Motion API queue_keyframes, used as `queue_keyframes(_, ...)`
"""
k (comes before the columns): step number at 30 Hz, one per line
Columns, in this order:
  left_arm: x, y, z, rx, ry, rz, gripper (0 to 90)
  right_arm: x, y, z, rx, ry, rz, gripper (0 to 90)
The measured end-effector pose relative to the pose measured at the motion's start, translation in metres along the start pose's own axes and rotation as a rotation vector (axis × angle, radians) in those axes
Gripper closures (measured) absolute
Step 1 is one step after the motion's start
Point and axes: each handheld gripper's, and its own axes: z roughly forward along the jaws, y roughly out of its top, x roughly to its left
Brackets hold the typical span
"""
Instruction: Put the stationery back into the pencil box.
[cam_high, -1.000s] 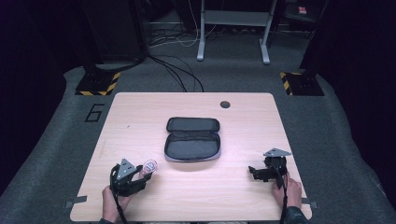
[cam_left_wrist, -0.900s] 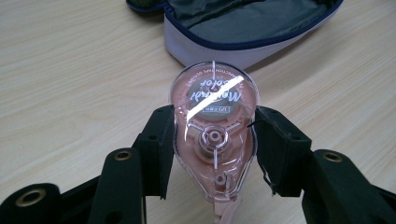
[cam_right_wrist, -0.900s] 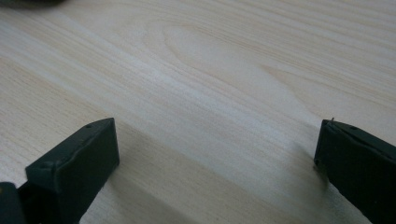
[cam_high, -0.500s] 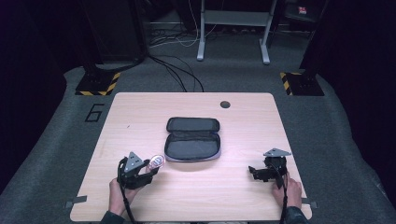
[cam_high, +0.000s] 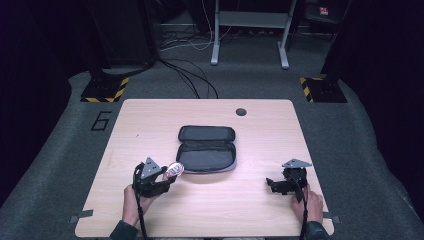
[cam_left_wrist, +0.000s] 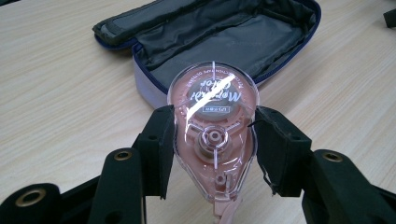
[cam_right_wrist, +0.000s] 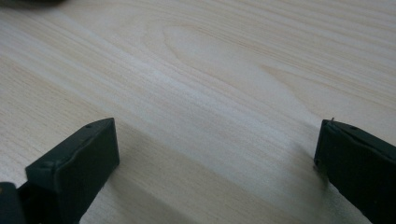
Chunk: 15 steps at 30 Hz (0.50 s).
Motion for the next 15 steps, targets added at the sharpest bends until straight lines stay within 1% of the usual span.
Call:
queue_keyframes(2,0.0,0.003,0.001,0.001,-0.004,0.005,49.9,0.0,0.0,0.0,0.004,-0.001,-0.002,0.0)
queue_keyframes(3,-0.001,0.003,0.003,-0.007,0.001,0.004,49.9,0.0,0.0,0.0,0.005,-0.001,-0.001,0.0)
queue_keyframes(4,0.0,0.005,0.003,0.002,-0.009,0.008,49.9,0.0,0.0,0.0,0.001,-0.002,-0.001,0.0)
queue_keyframes(6,0.0,0.008,0.004,-0.002,-0.01,0.012,49.9,0.0,0.0,0.0,-0.002,0.0,0.0,0.0)
queue_keyframes(7,0.0,0.008,0.004,-0.002,-0.01,0.012,49.9,0.0,0.0,0.0,0.007,0.0,-0.001,0.0)
queue_keyframes(9,0.001,0.011,0.005,0.0,-0.017,0.012,49.9,0.0,0.0,0.0,0.0,0.0,-0.001,0.0)
queue_keyframes(12,0.002,0.014,0.011,-0.014,-0.026,0.002,49.9,0.0,0.0,0.0,0.004,-0.001,0.0,0.0)
queue_keyframes(14,0.002,0.016,0.012,0.002,-0.041,0.003,49.8,0.0,0.0,0.0,0.001,-0.001,0.0,0.0)
queue_keyframes(15,0.002,0.017,0.014,0.0,-0.044,0.001,49.9,0.0,0.0,0.0,0.003,0.0,0.0,0.0)
